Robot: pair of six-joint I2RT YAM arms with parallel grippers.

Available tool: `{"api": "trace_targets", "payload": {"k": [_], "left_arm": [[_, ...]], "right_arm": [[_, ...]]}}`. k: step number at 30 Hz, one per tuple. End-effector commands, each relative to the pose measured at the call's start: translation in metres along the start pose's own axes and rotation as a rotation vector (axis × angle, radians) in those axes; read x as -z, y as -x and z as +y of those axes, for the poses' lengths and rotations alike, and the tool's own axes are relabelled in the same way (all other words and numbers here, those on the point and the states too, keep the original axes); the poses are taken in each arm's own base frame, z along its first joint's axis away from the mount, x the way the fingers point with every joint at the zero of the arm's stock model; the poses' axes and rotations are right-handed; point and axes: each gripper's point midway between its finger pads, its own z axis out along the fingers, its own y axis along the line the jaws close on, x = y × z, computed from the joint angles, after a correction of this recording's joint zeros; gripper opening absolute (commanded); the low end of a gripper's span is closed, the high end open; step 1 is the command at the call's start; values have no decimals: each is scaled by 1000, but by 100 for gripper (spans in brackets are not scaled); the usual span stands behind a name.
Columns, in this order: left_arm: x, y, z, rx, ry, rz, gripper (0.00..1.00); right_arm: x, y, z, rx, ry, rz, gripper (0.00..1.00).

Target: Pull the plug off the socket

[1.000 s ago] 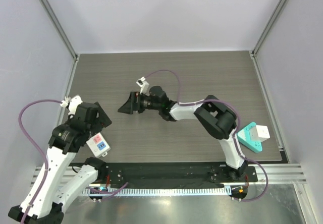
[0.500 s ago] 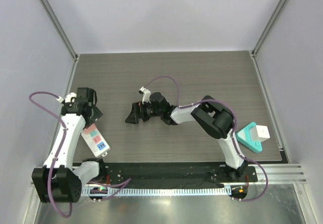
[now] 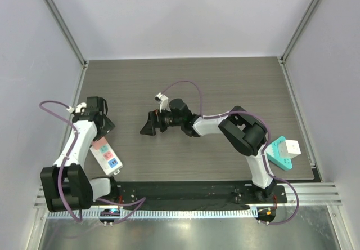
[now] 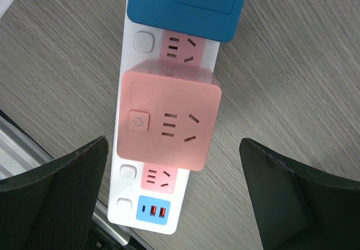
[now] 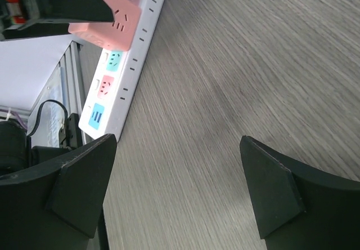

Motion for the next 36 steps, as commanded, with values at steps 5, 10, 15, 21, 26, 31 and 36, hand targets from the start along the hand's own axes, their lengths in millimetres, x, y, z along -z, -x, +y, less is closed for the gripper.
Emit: {"api": "trace_targets", "payload": {"k": [5,10,15,21,26,31,36], "left_arm": [[-17,1,-7,8,29,12,99],[-22,-2,-2,17,55,5,87],[-20,-2,-1,25,55,5,68],[-19,-5,-3,32,35,12,58],[-20,-13,-21,28,-64,54,19],[-8,-14,-42,40,-185,88,0],[11,-3,-56,41,-309,48,0]], "right_arm": [[-12,25,28,17,119,-37,97],[-26,15,34,-9,160,-3,97],[-36,7,44,-24,195,20,97],[-42,4,45,-37,208,32,97],[-50,0,51,-47,232,44,97],[-57,-5,53,-76,246,63,97],[-64,-7,51,-117,250,76,93]]}}
